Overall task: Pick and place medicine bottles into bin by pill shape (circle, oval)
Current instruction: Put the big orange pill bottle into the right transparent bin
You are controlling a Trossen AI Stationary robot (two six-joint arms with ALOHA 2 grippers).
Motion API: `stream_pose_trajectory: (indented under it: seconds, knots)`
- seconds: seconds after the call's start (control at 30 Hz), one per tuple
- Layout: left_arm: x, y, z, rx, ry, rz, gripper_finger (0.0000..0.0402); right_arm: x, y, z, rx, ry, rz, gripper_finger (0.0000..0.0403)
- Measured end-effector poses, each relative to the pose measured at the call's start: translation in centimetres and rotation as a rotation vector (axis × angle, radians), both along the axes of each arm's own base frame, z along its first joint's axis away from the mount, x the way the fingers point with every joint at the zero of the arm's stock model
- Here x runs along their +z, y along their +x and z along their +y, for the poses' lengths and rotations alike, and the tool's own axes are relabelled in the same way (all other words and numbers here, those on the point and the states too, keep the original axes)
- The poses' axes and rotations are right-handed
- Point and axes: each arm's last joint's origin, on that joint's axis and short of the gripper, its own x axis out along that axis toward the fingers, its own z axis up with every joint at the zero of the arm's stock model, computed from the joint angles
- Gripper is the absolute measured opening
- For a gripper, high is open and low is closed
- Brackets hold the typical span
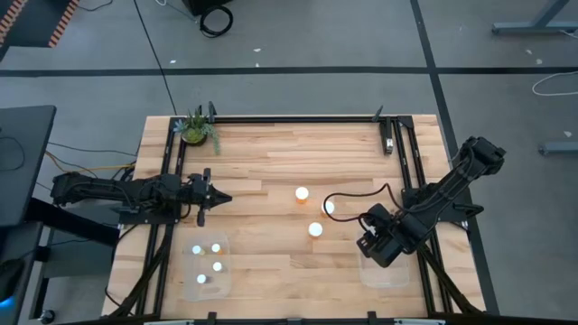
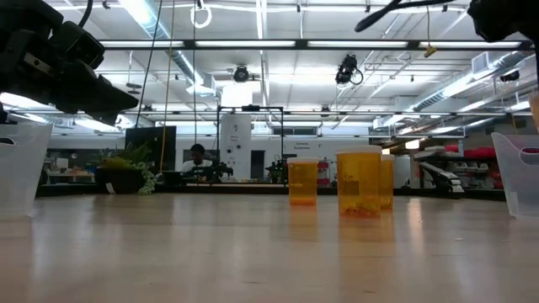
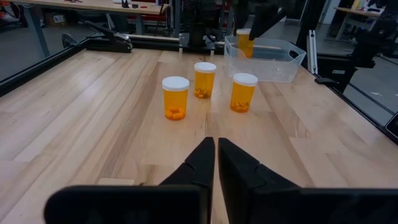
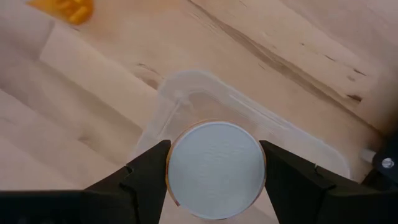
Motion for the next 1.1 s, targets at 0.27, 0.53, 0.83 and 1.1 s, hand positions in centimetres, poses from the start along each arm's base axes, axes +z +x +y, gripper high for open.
stream_pose_trajectory:
  seconds: [0.27, 0.53, 0.83, 1.1]
  knots:
    - [0.0, 0.0, 0.0, 0.000, 0.000, 0.000, 0.0028, -0.7, -0.1, -0.1, -0.054, 0.014, -0.010, 0.0241]
    - [0.0, 0.0, 0.0, 0.000, 0.000, 0.000, 0.0035, -1.3, 0.3, 0.8, -0.050, 0.028, -0.020, 0.0241]
    - [0.0, 0.0, 0.0, 0.000, 0.000, 0.000, 0.0023, -3.5, -0.4, 3.0, -0.083, 0.019, 0.065, 0.0241]
    - [0.0, 0.0, 0.0, 0.000, 0.000, 0.000, 0.0034, -4.7, -1.3, 3.9, -0.115, -0.062, 0.119, 0.0241]
